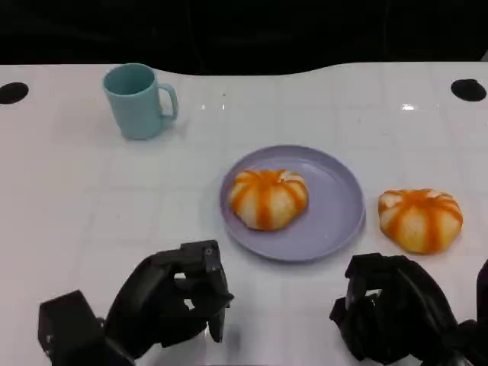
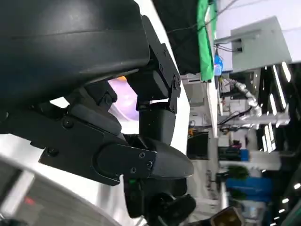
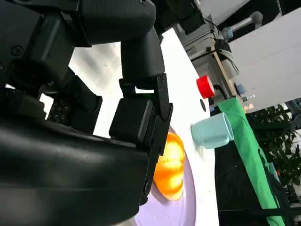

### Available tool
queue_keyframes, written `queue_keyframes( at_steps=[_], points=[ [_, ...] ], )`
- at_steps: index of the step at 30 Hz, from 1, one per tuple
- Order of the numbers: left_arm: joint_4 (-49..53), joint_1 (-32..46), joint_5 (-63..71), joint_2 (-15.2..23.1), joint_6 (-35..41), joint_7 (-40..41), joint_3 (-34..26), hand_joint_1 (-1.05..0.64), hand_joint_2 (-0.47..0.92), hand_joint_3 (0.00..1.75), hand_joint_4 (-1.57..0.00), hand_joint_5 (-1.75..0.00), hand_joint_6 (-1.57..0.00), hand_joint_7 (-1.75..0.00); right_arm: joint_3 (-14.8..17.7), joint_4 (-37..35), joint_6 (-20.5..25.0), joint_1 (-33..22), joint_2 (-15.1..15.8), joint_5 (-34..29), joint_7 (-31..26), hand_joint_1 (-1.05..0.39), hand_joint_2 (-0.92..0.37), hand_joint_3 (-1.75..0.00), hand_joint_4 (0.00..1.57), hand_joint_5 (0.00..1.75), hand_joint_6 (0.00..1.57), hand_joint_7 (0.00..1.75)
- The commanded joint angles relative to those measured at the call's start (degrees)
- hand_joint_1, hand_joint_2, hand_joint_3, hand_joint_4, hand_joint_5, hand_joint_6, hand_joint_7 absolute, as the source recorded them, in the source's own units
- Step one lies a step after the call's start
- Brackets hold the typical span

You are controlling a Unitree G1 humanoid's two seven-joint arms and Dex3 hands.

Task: Grasp the bread from the table and place it into the plate.

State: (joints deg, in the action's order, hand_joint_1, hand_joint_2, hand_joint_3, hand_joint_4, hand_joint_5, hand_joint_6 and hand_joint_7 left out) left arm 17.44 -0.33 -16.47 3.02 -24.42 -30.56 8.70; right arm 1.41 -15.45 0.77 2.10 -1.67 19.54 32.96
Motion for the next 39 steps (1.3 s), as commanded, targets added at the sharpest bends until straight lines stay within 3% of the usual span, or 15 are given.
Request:
queue_keyframes(
  at_steps=[1,13,39],
  points=[
    [-0.7,1.6,-0.5,-0.2,0.2,-0.9,-1.2,-0.79,0.92,0.36,-1.03,-1.75,-0.86,-1.67,-0.2,1.2,0.1,-0.6,0.7,-0.2,-0.6,-1.05,-0.03,-1.47,1.46,1.45,1.57,0.97],
    [-3.2,3.8,-3.7,-1.7,8.7,-3.1,-1.9,-0.75,0.92,0.29,-1.04,-1.75,-0.89,-1.68,0.0,0.8,-0.2,-0.4,0.9,0.2,-0.2,-1.05,-0.03,-1.45,1.46,1.45,1.57,0.96],
    [2.2,0.5,-4.3,-3.2,10.7,-8.2,-4.7,-0.77,0.92,0.23,-1.03,-1.75,-0.9,-1.63,0.4,-2.7,-2.2,1.3,1.2,0.0,1.0,-1.05,-0.05,-1.45,1.49,1.43,1.57,1.01]
  ],
)
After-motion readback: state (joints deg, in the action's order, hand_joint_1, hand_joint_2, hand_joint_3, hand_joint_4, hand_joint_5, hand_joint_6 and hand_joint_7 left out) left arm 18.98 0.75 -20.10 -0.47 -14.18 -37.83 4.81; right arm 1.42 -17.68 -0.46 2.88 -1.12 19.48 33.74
